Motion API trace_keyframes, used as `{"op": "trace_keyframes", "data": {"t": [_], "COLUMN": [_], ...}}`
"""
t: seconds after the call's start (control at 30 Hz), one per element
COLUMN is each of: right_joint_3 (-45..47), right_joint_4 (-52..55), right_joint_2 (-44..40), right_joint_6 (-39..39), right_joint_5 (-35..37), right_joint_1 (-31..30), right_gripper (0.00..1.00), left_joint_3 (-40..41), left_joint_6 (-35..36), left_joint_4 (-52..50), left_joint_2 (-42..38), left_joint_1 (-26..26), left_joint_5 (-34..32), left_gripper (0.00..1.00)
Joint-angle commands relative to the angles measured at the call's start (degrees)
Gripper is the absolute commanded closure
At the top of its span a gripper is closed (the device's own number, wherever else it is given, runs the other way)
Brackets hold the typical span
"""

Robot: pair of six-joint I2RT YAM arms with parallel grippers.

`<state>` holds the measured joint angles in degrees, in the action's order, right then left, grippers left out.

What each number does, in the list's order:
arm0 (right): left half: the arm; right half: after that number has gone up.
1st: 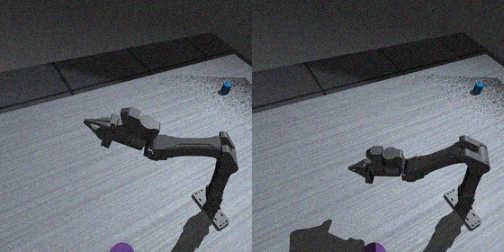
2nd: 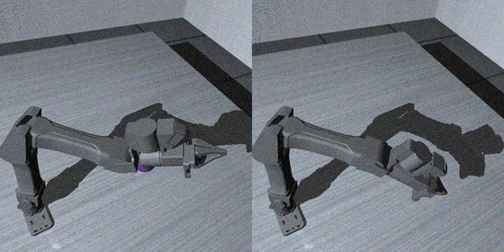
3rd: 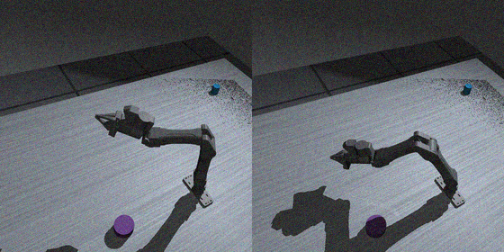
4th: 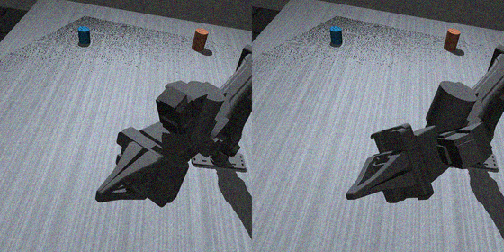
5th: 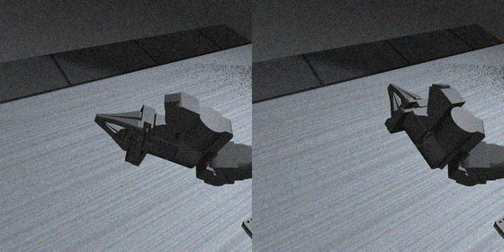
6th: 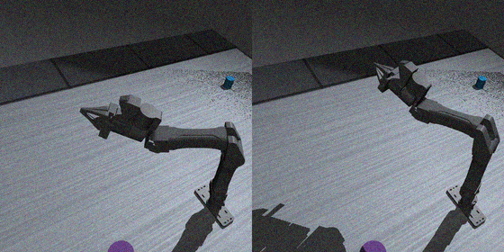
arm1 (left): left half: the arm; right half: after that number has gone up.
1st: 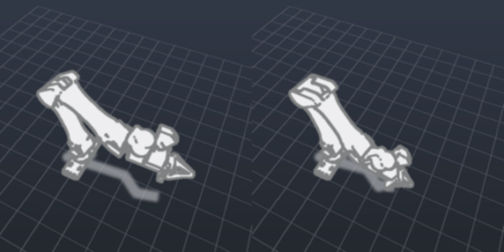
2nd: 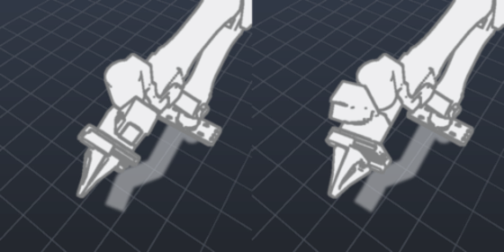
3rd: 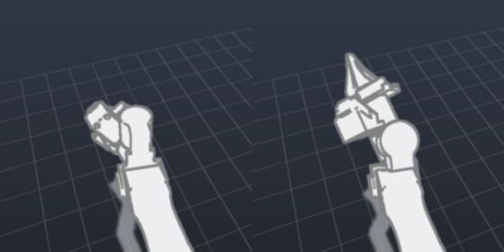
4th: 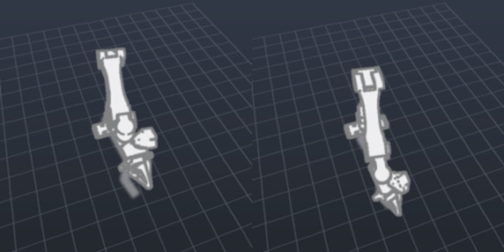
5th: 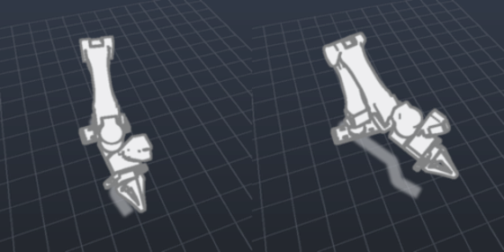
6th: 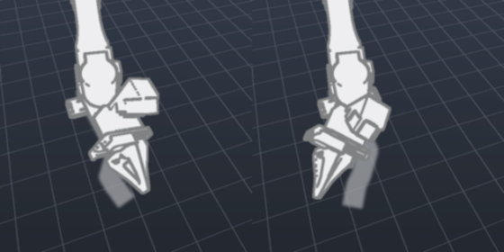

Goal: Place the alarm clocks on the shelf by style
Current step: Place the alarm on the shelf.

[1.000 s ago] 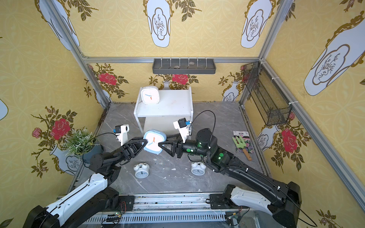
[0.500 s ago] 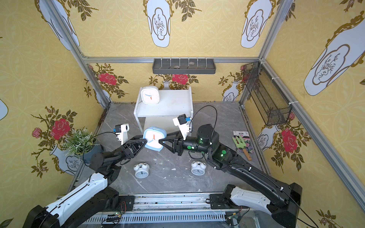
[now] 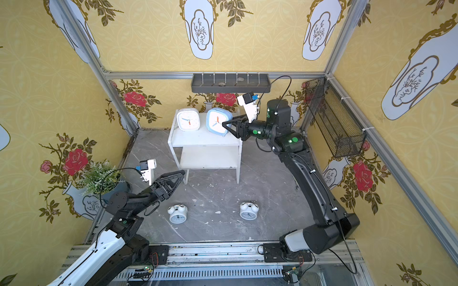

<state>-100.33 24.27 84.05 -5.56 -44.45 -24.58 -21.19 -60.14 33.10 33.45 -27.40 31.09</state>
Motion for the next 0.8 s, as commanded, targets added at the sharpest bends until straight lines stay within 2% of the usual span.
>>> {"op": "trace_keyframes", "data": {"t": [0.0,0.2,0.37,0.77], "right_joint_3": [-6.6,-18.61,-16.71,-16.69], "right_joint_4": [6.33,15.0,11.58,11.12], "right_joint_2": [5.34,14.65,16.44,19.71], "right_joint_6": [7.41,14.8,15.42,16.73], "right_joint_5": [-12.9,-15.2,-15.69,-16.84], "right_joint_1": [4.36,5.33,5.33,4.85], "right_gripper": [0.64,0.63,0.62,0.6], "left_joint_3": [-1.16,-2.72,-2.65,-1.84], "left_joint_6": [4.44,7.55,7.93,7.74], "left_joint_4": [-7.28,-11.05,-10.14,-8.66], "left_joint_2": [-1.06,-0.28,1.94,2.93], "left_joint_1": [0.0,0.1,0.15,0.08], "left_joint_5": [-0.82,-0.57,-0.39,-1.09], "left_gripper": [0.24,0.24,0.24,0.24]}}
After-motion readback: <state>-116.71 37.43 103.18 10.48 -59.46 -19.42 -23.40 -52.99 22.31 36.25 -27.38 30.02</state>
